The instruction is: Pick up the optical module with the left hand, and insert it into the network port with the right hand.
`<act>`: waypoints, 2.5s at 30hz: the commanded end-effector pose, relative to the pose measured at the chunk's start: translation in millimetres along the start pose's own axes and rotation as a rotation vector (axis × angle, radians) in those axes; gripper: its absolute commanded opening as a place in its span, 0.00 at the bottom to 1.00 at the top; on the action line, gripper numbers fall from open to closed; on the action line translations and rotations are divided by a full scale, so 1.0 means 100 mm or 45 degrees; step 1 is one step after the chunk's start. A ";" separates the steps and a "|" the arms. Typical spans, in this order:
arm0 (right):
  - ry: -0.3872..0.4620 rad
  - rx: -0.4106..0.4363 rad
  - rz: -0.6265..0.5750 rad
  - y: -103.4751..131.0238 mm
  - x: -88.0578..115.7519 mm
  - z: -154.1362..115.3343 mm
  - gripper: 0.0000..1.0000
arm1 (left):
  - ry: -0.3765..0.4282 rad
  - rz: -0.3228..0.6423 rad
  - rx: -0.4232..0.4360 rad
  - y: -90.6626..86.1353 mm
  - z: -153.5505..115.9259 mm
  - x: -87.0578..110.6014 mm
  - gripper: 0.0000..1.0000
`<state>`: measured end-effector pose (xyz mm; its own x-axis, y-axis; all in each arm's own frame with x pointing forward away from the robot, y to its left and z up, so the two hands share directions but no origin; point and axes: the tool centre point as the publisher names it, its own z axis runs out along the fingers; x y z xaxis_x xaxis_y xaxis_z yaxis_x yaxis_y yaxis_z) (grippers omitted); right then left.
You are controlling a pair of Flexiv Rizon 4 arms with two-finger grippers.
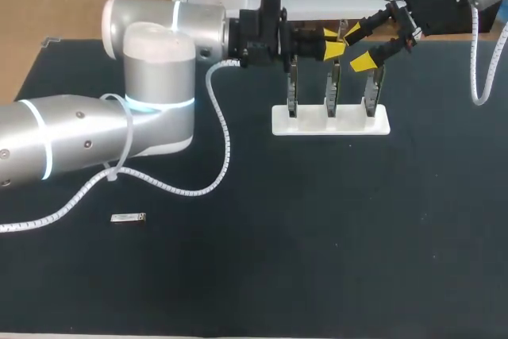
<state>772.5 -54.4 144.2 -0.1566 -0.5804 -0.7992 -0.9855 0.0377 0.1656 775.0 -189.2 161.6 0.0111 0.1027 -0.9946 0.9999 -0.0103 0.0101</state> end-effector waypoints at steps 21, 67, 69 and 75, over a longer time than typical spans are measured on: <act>0.000 0.005 0.000 0.01 0.00 0.00 1.00 | 0.016 0.006 -0.035 -0.05 -0.01 0.02 0.00; -0.085 0.028 -0.073 0.15 -0.45 -0.16 1.00 | 0.016 0.006 -0.035 -0.05 -0.01 0.02 0.00; -0.084 0.025 -0.075 0.14 -0.46 -0.15 1.00 | 0.016 0.006 -0.035 -0.05 -0.01 0.02 0.00; -0.087 0.016 -0.081 0.11 -0.49 -0.12 1.00 | 0.016 0.006 -0.035 -0.05 -0.01 0.02 0.00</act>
<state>765.7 -37.3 192.7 -0.0989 -0.5268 -0.8442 -0.9945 0.0223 0.1025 772.2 -188.2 160.6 0.0134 0.1180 -0.9929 0.9999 0.0093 0.0146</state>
